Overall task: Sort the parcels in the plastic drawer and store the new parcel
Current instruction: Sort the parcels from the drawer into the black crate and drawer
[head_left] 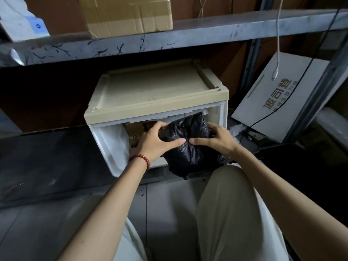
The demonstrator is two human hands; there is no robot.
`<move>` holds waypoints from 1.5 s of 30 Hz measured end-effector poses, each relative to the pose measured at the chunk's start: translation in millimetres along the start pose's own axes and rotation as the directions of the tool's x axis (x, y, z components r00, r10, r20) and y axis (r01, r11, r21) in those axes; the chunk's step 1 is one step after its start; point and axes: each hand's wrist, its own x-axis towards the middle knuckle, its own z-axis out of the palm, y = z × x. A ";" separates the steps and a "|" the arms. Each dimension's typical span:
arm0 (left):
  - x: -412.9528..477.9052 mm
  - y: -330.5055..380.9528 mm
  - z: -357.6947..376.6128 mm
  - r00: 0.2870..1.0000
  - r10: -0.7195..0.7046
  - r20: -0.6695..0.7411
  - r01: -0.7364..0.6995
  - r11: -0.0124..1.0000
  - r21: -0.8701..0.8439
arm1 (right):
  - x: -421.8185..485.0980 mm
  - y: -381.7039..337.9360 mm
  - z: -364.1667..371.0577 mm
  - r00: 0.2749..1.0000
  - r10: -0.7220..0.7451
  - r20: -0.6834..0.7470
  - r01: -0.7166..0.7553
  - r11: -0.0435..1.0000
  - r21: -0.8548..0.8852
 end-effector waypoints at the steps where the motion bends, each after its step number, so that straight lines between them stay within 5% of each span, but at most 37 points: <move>1: 5.5 11.2 10.3 0.999 0.033 -0.026 -0.033 0.999 -0.015 | -4.7 2.6 -11.4 0.999 -0.001 -0.055 0.002 1.000 0.018; 10: 34.5 116.7 113.6 0.956 0.291 0.045 -0.293 0.955 0.046 | -66.7 53.1 -111.3 0.920 0.155 -0.360 -0.070 0.968 0.239; 17: 26.6 158.4 228.0 0.885 0.213 0.414 -0.222 0.975 -0.026 | -153.5 131.5 -137.9 0.665 0.495 -0.559 -0.146 0.820 0.553; 21: 10.6 150.0 290.6 0.769 0.121 0.628 -0.148 0.989 -0.010 | -193.1 177.3 -125.6 0.509 0.701 -0.500 -0.176 0.653 0.736; 31: -21.0 75.1 394.2 0.616 -0.052 0.786 -0.207 0.952 0.225 | -229.2 265.7 -58.0 0.302 0.901 -0.311 -0.381 0.413 0.827; 40: -26.0 27.1 420.6 0.539 -0.104 0.836 -0.320 0.893 0.318 | -215.4 316.9 -3.7 0.279 0.929 -0.243 -0.402 0.343 0.849; 45: -44.8 26.8 428.1 0.510 -0.105 0.854 -0.616 0.649 0.447 | -203.9 330.0 4.5 0.232 0.957 -0.174 -0.452 0.264 0.852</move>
